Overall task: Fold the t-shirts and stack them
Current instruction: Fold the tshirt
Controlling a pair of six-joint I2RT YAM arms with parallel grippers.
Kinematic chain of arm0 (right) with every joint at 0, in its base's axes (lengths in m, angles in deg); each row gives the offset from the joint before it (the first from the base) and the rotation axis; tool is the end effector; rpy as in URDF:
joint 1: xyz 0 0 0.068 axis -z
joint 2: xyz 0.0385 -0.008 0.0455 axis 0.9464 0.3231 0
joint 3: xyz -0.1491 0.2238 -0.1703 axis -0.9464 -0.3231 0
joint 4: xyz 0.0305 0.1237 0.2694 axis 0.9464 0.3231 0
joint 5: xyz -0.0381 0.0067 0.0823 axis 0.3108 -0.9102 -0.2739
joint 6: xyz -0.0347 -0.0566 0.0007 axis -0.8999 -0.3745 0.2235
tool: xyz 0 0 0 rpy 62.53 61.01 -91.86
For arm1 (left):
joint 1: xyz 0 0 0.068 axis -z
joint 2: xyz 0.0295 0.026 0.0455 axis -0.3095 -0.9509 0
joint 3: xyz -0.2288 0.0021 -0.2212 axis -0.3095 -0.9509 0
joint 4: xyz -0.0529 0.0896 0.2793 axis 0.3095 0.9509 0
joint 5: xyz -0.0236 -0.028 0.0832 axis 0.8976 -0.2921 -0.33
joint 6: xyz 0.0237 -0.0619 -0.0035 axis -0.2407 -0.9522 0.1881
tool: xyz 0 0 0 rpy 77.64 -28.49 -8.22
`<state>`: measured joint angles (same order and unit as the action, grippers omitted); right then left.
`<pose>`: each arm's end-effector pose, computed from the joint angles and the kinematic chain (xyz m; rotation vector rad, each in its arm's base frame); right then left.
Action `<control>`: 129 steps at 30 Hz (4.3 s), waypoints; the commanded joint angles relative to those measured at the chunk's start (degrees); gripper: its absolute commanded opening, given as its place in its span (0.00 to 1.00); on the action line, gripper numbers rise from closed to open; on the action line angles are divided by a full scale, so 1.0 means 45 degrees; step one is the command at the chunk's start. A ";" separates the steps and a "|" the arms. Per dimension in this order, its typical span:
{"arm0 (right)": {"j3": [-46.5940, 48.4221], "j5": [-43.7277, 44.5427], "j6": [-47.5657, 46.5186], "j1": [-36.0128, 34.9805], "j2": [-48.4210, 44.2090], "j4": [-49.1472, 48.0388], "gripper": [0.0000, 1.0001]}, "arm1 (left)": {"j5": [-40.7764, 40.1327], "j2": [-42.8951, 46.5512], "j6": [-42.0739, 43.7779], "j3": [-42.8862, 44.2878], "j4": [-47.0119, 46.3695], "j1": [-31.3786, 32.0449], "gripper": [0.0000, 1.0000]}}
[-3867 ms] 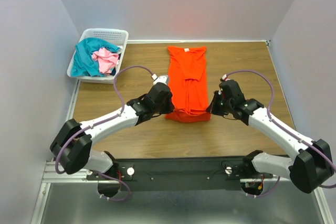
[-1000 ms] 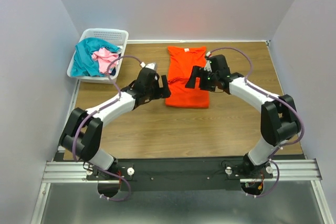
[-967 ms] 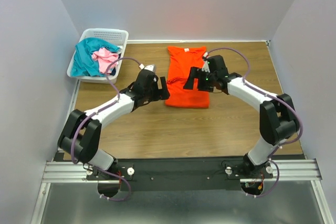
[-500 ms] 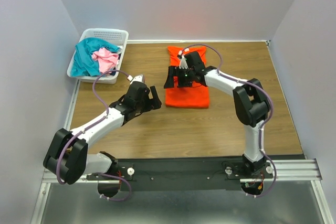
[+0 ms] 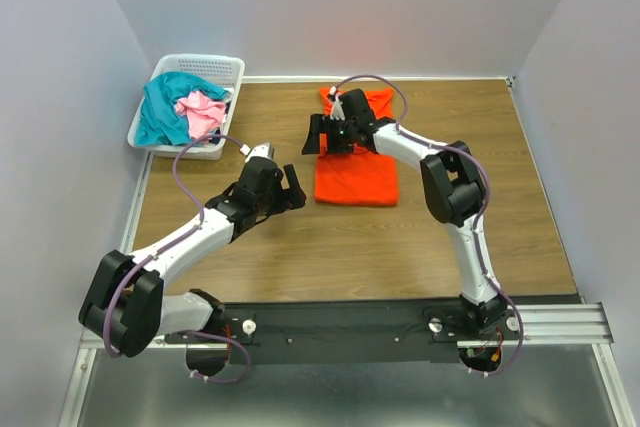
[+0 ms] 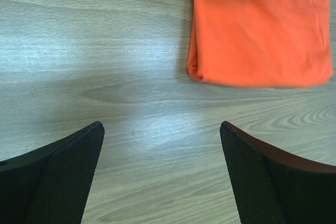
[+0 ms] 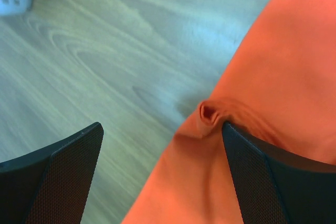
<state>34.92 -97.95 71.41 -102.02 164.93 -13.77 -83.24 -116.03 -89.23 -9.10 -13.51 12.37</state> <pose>0.4993 0.3209 0.1719 -0.3483 2.3963 0.8974 0.2487 -0.1410 0.2270 -0.2511 2.3297 -0.5422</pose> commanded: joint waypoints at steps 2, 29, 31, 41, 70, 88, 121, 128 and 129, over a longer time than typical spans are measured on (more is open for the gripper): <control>0.1380 0.1275 -0.0272 -0.0073 0.0459 -0.0120 1.00 | -0.0101 0.0096 0.0179 -0.0079 -0.0435 0.0004 0.98; -1.1350 0.8189 0.2598 0.1235 -1.2757 0.0055 1.00 | 0.2262 -0.3692 0.1019 0.2264 -0.2037 0.0004 0.97; -1.1857 0.8404 0.2696 0.1236 -1.3500 0.0094 1.00 | 0.2418 -0.4510 0.1077 0.2517 -0.2037 0.0004 0.97; -1.2485 0.8405 0.2580 0.1275 -1.4501 0.0250 1.00 | 0.2868 -0.6369 0.0981 0.3047 -0.2037 0.0004 0.78; -1.3404 0.7859 0.3652 0.1275 -1.3350 0.0329 1.00 | 0.2985 -0.7170 0.0629 0.2187 -0.2721 0.0121 0.00; -1.3579 0.6999 0.5372 0.1275 -1.0478 -0.1077 0.82 | 0.2771 -0.7015 0.0668 0.2129 -0.2604 0.0297 0.00; -1.6352 0.3036 0.4768 0.1236 -1.2388 -0.1217 0.01 | 0.2399 -0.4556 -0.0191 -0.0291 -0.2272 0.0765 0.00; -1.6568 0.1239 0.4376 0.1060 -1.5707 0.1538 0.01 | 0.2087 -0.1588 -0.0641 -0.1602 -0.1258 0.1525 0.00; -1.6490 0.0928 0.4492 0.1002 -1.6137 0.1927 0.01 | 0.2009 -0.0966 -0.0699 -0.1563 -0.1024 0.1682 0.00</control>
<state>-38.98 -87.54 92.63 -96.93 99.90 -14.01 -71.52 -127.94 -91.17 -14.91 -24.18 17.50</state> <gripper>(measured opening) 0.012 0.008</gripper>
